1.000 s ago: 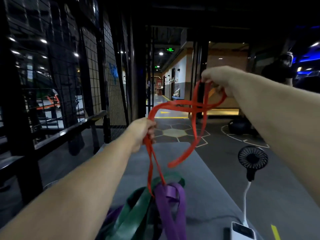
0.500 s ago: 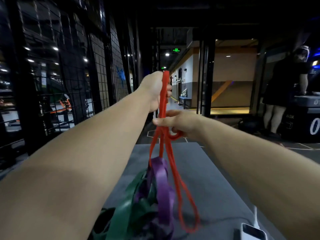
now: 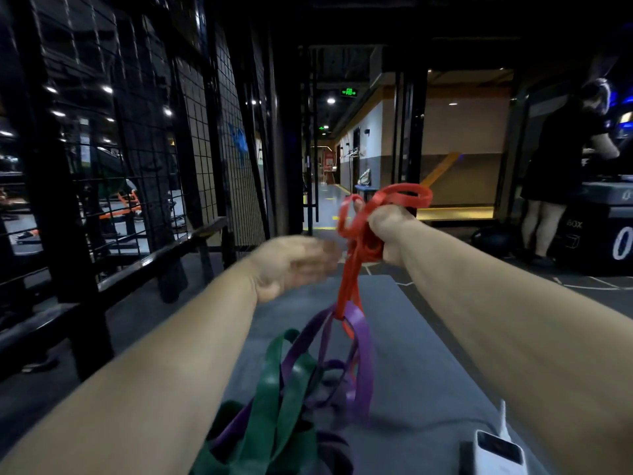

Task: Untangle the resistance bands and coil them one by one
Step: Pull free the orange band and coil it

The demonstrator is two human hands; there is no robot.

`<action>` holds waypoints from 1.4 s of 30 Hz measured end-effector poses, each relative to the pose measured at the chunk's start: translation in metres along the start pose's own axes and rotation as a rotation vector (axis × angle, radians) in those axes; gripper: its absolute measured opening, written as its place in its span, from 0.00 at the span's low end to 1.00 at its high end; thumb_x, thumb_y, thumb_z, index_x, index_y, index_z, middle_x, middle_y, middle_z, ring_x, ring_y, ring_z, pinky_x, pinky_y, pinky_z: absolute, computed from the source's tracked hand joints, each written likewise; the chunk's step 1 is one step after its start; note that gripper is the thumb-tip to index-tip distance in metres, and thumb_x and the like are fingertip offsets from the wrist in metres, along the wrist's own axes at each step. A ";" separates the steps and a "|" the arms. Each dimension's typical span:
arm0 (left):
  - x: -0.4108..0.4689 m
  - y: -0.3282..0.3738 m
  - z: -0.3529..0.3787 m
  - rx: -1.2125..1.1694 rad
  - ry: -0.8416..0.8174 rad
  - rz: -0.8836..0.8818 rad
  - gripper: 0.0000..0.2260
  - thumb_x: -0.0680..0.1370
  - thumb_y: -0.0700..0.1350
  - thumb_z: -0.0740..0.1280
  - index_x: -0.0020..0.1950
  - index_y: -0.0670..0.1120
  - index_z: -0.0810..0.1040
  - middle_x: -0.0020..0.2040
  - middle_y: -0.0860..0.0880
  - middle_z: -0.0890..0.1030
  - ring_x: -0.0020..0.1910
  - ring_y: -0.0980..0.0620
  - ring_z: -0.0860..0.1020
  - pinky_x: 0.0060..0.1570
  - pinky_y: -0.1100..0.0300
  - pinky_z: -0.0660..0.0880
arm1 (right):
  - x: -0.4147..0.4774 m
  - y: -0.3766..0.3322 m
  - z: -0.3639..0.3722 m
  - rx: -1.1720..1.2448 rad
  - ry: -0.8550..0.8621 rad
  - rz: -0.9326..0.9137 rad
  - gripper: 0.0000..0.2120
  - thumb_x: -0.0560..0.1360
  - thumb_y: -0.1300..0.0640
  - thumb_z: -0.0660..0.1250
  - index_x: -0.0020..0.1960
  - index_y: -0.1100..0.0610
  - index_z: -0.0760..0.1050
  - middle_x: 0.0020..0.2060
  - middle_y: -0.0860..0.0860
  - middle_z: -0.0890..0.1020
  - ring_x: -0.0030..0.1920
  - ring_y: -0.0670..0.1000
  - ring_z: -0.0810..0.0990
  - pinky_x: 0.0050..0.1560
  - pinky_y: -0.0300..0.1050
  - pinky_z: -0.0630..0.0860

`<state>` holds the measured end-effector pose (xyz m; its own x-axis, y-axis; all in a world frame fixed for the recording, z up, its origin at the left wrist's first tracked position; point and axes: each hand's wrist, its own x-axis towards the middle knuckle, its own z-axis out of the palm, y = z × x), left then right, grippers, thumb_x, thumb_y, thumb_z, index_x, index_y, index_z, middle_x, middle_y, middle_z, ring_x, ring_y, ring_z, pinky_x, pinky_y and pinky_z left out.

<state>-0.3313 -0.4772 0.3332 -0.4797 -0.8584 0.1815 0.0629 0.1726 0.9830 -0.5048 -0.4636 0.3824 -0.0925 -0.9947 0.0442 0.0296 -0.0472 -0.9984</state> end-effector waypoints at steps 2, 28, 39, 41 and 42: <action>0.001 -0.034 0.006 0.342 -0.038 -0.070 0.16 0.74 0.37 0.71 0.60 0.48 0.77 0.56 0.52 0.82 0.58 0.52 0.78 0.57 0.59 0.74 | -0.001 -0.008 -0.004 0.019 -0.004 0.032 0.14 0.81 0.48 0.62 0.43 0.58 0.72 0.36 0.55 0.77 0.34 0.54 0.79 0.43 0.57 0.82; 0.033 0.055 0.002 0.459 0.066 -0.194 0.05 0.77 0.40 0.62 0.41 0.45 0.73 0.34 0.48 0.68 0.30 0.54 0.64 0.29 0.63 0.60 | 0.014 0.030 -0.035 -0.022 -0.017 0.097 0.05 0.77 0.59 0.67 0.45 0.60 0.77 0.40 0.58 0.83 0.43 0.57 0.82 0.47 0.53 0.81; 0.049 0.077 -0.005 0.338 0.508 0.169 0.06 0.78 0.47 0.67 0.48 0.46 0.77 0.39 0.50 0.71 0.32 0.55 0.64 0.29 0.63 0.61 | 0.015 0.095 -0.048 -0.544 -0.077 0.078 0.20 0.80 0.58 0.61 0.29 0.55 0.75 0.33 0.58 0.75 0.30 0.52 0.69 0.33 0.44 0.64; 0.051 0.081 -0.009 0.316 0.551 0.227 0.09 0.78 0.50 0.68 0.51 0.46 0.76 0.41 0.49 0.73 0.33 0.55 0.66 0.30 0.63 0.63 | 0.017 0.103 -0.053 -0.538 -0.039 0.091 0.14 0.78 0.61 0.63 0.33 0.55 0.76 0.32 0.56 0.76 0.32 0.52 0.72 0.36 0.48 0.71; 0.052 0.082 -0.010 0.318 0.571 0.254 0.09 0.78 0.52 0.68 0.49 0.47 0.75 0.42 0.50 0.74 0.35 0.55 0.68 0.32 0.62 0.65 | 0.018 0.106 -0.055 -0.499 -0.005 0.103 0.11 0.76 0.61 0.64 0.35 0.56 0.77 0.33 0.57 0.77 0.32 0.52 0.73 0.36 0.48 0.72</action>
<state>-0.3419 -0.5127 0.4233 0.0559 -0.8775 0.4763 -0.1884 0.4592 0.8681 -0.5577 -0.4819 0.2751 -0.1091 -0.9924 -0.0562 -0.4405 0.0989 -0.8923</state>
